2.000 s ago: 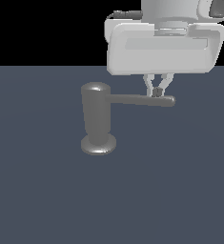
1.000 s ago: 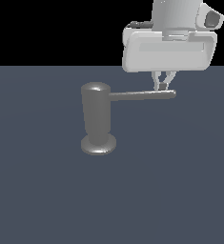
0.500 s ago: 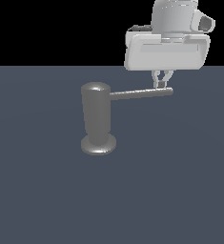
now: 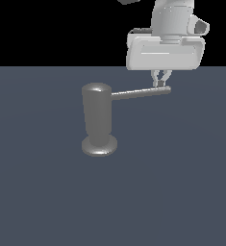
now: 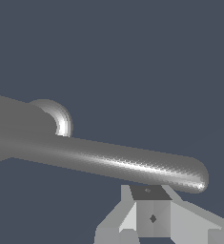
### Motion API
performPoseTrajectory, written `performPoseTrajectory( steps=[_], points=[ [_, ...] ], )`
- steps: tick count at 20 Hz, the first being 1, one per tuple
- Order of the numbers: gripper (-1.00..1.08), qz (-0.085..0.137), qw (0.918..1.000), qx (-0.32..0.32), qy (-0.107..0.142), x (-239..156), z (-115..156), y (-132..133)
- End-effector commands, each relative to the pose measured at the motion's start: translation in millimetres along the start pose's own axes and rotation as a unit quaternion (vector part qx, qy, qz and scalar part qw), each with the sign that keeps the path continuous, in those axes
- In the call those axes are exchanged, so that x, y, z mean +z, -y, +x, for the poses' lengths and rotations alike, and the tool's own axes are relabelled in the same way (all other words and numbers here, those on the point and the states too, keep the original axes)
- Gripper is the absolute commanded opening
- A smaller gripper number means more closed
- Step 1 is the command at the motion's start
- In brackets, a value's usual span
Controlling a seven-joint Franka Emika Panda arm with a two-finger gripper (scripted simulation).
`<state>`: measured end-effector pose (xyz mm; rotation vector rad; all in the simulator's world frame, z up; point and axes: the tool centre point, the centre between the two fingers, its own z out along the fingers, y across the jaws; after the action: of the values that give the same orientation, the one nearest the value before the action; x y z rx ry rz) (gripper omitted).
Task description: Turn on the faucet by rotating a designated handle.
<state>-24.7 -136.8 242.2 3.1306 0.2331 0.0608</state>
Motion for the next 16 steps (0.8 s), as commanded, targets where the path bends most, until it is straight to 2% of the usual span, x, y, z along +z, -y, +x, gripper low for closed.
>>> performPoseTrajectory(
  steps=[1,16],
  points=[
    [-1.00,-0.001,1.0000,0.004,0.000,0.2,2.1,-3.7],
    [-1.00,0.000,0.9999,0.010,0.006,7.8,49.3,-2.3]
  ],
)
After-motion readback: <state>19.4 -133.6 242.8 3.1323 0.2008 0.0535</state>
